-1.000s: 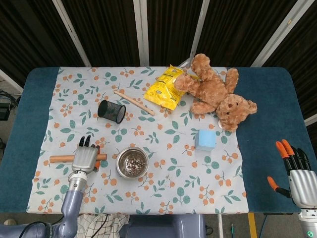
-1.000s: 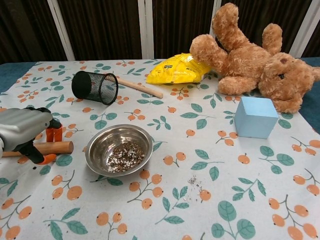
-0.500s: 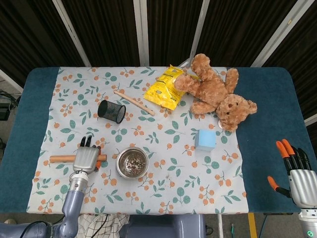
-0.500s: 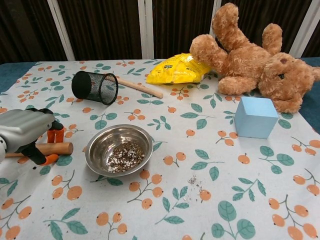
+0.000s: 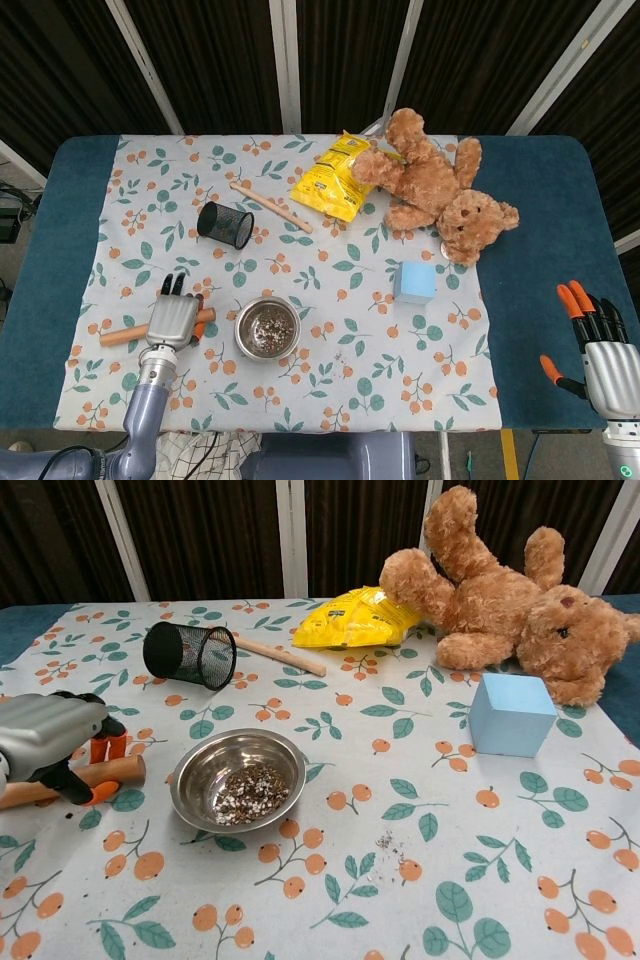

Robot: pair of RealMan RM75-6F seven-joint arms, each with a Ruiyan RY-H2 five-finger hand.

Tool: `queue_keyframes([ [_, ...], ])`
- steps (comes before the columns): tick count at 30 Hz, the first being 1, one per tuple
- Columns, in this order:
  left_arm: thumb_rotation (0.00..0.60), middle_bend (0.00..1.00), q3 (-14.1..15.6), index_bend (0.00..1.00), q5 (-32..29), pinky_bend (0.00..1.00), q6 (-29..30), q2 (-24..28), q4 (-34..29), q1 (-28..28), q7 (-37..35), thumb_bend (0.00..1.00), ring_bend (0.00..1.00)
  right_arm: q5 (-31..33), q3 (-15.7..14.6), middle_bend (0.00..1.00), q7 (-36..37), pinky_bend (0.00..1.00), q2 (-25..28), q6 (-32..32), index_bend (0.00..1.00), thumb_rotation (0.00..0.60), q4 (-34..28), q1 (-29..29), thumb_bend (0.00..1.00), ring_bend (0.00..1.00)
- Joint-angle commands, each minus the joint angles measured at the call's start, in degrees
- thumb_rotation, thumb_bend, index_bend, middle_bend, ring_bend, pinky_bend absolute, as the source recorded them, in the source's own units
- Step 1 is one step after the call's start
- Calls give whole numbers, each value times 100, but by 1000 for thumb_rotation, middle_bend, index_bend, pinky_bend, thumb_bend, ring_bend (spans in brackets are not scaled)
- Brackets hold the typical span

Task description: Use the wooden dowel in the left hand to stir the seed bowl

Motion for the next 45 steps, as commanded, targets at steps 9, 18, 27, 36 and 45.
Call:
queue_keyframes([
  [9,600,515,12,517,246,0,143,179,-259,5,-133,952,73,5,1,0,-4,0,1,-1,0,600,-6,-2,299,0],
  [18,600,538,34,538,485,0,278,444,-521,55,-277,1000,88,11,1,0,1,0,4,2,0,600,-15,-8,299,0],
  [27,600,574,22,564,652,0,364,710,-642,116,-462,1000,112,22,1,0,7,0,3,-10,0,600,-30,-8,298,0],
  [36,600,640,47,583,978,6,477,739,-585,237,-909,1000,175,30,3,0,3,0,2,-6,0,600,-41,-13,299,0],
  [45,600,672,38,584,1559,91,733,530,-202,536,-2070,1000,226,30,0,0,12,0,6,-12,0,600,-46,-15,299,0],
])
